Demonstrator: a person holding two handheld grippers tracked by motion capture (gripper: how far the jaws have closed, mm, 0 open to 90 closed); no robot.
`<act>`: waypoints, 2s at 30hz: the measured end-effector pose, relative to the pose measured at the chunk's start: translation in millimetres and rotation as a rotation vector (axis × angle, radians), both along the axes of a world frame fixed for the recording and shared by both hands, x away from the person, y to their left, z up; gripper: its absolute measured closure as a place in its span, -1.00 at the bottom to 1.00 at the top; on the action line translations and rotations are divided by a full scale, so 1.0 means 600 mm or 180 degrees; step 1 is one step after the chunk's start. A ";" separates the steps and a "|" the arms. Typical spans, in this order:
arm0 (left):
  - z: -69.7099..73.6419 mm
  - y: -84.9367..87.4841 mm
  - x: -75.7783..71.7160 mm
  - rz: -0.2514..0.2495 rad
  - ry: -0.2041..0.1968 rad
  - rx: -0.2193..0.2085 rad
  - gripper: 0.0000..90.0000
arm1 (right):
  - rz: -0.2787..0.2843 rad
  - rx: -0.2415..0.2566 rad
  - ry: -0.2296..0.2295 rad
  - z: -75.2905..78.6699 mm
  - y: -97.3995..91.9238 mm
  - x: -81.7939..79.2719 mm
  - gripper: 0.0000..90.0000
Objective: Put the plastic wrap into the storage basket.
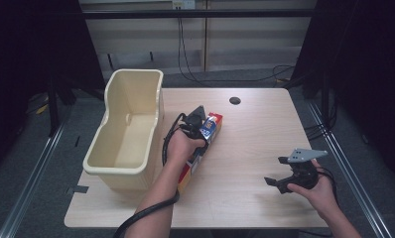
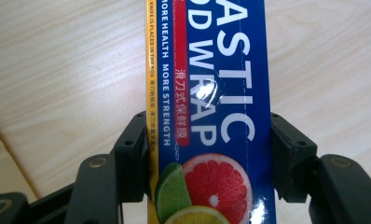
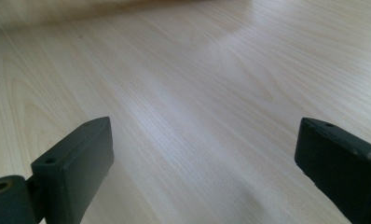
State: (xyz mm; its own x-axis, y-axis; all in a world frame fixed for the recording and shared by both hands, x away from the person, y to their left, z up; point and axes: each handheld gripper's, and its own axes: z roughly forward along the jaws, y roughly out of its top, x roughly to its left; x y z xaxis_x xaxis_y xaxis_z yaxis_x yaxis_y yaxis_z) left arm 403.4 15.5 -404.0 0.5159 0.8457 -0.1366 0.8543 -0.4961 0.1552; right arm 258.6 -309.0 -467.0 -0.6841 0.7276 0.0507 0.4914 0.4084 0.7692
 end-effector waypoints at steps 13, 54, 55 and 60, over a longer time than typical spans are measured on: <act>0.028 0.003 0.002 -0.0010 0.0017 -0.0054 -0.08 | -0.0014 0.0004 -0.0013 0.001 0.000 0.000 -0.90; 0.190 0.068 0.010 0.0125 -0.0013 -0.0242 -0.08 | 0.0012 0.0065 0.0017 -0.001 0.000 0.001 -0.96; 0.193 0.072 0.011 0.0112 -0.0019 -0.0237 -0.08 | 0.0004 0.0065 0.0014 -0.001 -0.001 0.001 -0.96; 0.209 0.080 0.011 0.0139 -0.0068 -0.0244 -0.08 | 0.0014 0.0070 0.0029 -0.001 0.000 0.001 -0.96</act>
State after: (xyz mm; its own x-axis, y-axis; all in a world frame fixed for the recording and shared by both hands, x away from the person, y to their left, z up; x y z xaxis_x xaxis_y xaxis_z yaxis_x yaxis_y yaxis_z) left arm 410.2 63.3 -278.4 0.4823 0.8549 -0.1912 0.8709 -0.4444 0.2098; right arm 259.3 -309.3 -467.8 -0.6868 0.7232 0.0729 0.4966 0.3936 0.7736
